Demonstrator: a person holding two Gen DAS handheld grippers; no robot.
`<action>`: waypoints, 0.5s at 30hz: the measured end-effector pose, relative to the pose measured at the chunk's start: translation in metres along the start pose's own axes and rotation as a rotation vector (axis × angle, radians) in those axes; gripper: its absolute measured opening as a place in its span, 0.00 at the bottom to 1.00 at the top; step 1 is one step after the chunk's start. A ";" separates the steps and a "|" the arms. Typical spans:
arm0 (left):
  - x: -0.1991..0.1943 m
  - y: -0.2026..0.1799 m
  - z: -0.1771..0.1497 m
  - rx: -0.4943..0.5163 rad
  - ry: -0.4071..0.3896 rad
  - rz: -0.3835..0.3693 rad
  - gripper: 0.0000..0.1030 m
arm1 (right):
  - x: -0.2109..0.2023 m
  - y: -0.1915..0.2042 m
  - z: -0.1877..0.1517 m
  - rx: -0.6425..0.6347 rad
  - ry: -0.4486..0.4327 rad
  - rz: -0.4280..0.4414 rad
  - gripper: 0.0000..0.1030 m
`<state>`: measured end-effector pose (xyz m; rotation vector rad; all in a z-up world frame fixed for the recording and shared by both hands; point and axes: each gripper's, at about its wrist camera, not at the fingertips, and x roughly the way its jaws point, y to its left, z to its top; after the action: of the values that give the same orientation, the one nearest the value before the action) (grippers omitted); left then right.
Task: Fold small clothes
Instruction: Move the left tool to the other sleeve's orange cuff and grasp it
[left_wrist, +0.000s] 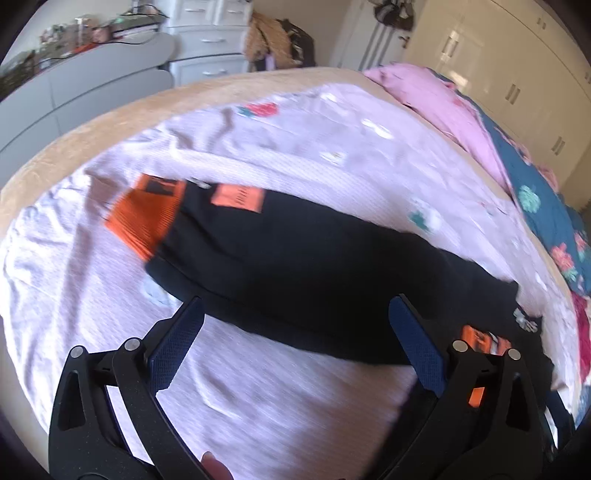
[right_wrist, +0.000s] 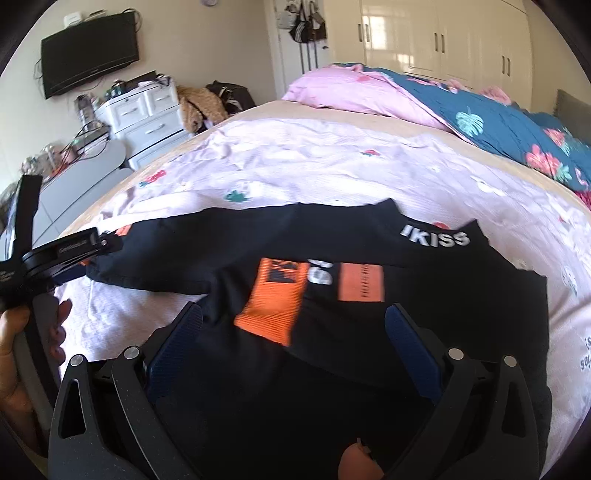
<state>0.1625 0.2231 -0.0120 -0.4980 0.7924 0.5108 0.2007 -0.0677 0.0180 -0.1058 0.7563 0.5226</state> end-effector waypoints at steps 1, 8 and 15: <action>0.001 0.005 0.002 -0.012 0.002 0.012 0.91 | 0.001 0.005 0.001 -0.007 0.001 0.004 0.96; 0.014 0.044 0.014 -0.116 0.025 0.060 0.91 | 0.015 0.047 0.008 -0.096 0.011 0.026 0.96; 0.029 0.081 0.023 -0.213 0.042 0.104 0.91 | 0.024 0.074 0.018 -0.134 0.010 0.054 0.96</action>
<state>0.1436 0.3055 -0.0388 -0.6681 0.8112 0.6872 0.1909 0.0112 0.0213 -0.2128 0.7347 0.6242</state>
